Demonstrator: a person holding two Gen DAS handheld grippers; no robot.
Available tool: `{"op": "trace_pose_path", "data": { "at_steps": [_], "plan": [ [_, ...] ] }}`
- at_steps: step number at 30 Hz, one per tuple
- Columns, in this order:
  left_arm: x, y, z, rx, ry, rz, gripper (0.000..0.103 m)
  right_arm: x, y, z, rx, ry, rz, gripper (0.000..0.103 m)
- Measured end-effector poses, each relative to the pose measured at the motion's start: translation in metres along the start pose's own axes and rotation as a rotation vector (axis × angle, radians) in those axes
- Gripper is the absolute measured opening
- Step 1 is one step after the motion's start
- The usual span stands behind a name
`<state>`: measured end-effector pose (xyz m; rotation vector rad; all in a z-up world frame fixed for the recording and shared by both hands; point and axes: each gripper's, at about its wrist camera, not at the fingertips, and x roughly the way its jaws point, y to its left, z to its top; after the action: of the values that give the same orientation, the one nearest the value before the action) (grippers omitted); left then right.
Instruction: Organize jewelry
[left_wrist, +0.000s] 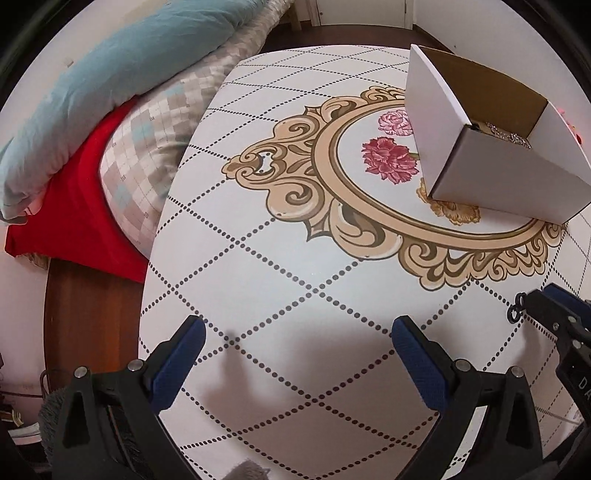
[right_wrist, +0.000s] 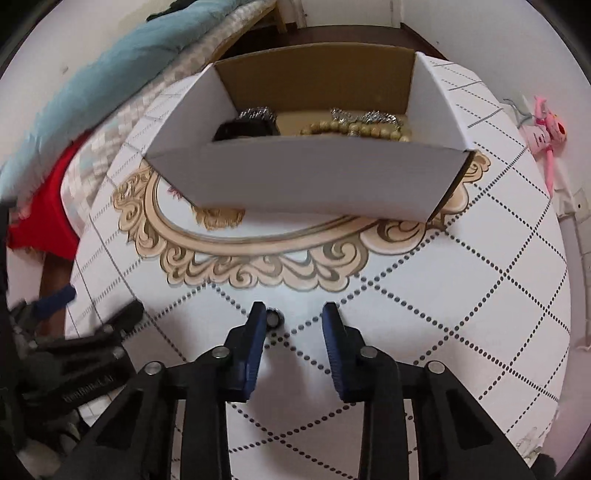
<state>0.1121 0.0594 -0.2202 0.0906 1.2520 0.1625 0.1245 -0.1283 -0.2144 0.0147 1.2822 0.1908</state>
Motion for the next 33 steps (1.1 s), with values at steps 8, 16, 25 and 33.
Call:
{"op": "trace_pose_path", "data": {
  "at_steps": [8, 16, 25, 33],
  "plan": [
    [-0.002, -0.007, -0.003, 0.008, 0.006, -0.014, 0.103, -0.012, -0.038, -0.003, 0.079, 0.008, 0.029, 0.025],
    [0.001, -0.009, -0.004, 0.016, 0.01, 0.006, 0.103, -0.004, -0.028, 0.009, 0.115, 0.009, 0.205, 0.025],
    [0.002, -0.007, -0.002, 0.016, 0.008, 0.012, 0.103, 0.004, 0.01, 0.01, -0.047, 0.035, 0.023, 0.019],
    [-0.002, -0.017, -0.004, 0.032, 0.0, 0.008, 0.103, -0.011, -0.046, -0.002, 0.04, 0.037, -0.013, 0.018]
  ]
}}
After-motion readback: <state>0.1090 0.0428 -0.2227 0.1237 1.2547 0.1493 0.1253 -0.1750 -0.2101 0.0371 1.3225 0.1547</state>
